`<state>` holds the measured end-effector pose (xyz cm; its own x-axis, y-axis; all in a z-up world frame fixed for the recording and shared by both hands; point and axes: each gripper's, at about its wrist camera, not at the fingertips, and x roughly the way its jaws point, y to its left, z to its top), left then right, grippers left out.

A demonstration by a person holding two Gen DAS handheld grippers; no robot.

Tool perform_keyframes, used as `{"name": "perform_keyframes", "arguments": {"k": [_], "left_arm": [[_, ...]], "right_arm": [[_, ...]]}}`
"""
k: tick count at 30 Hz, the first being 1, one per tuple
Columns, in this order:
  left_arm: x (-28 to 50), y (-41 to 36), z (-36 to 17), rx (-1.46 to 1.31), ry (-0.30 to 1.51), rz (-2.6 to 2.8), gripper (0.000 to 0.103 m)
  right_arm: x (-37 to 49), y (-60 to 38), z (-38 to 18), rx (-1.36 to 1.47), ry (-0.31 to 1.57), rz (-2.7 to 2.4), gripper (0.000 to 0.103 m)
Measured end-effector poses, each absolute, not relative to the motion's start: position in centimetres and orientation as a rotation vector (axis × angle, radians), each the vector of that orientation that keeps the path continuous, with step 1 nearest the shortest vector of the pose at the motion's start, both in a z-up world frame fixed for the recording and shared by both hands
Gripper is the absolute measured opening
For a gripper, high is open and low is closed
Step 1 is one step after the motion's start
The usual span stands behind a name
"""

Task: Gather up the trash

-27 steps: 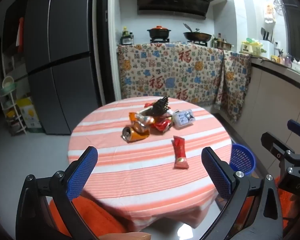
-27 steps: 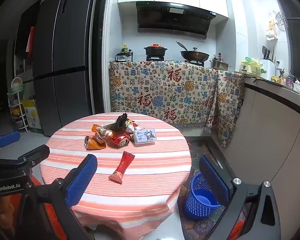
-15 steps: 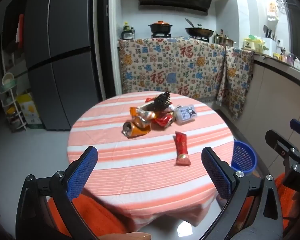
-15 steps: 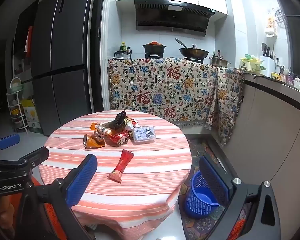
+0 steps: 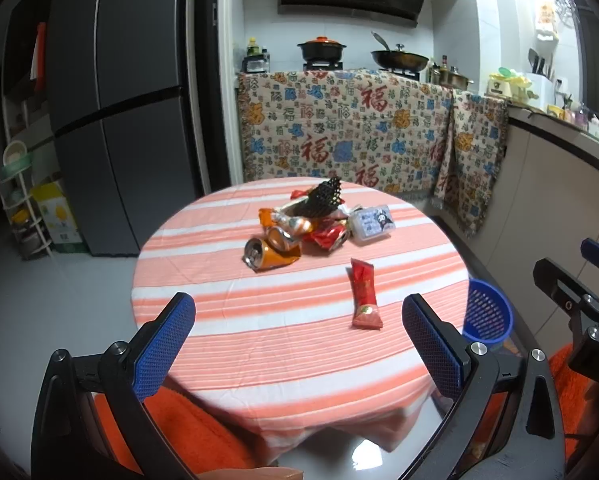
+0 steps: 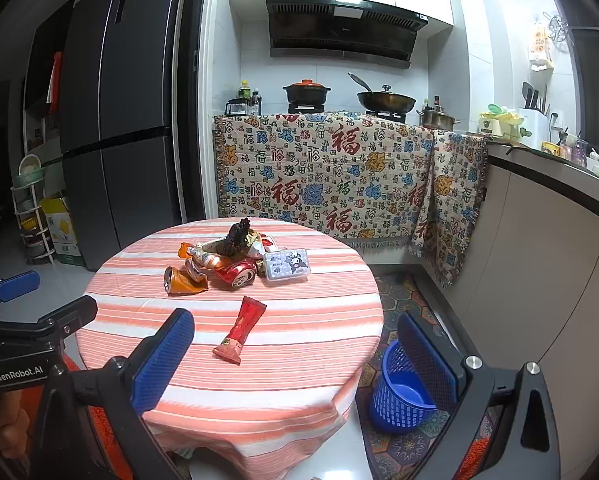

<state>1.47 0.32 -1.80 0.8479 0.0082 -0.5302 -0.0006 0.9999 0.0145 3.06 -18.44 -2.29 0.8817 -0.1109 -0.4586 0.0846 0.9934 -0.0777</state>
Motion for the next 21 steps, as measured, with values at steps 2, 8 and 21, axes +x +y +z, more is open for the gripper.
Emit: {"name": "perform_keyframes", "arguments": {"k": [2, 8, 21], "left_arm": [[1.55, 0.44, -1.86, 0.013, 0.560, 0.004, 0.103], [1.55, 0.43, -2.01, 0.012, 0.564, 0.004, 0.103], [1.23, 0.07, -2.28, 0.012, 0.568, 0.004, 0.103]], "right_arm": [[3.07, -18.44, -2.21, -0.054, 0.481, -0.102, 0.103], [3.11, -18.58, -2.27, -0.051, 0.483, -0.104, 0.103], [3.20, -18.84, -2.20, -0.047, 0.486, -0.104, 0.103]]}}
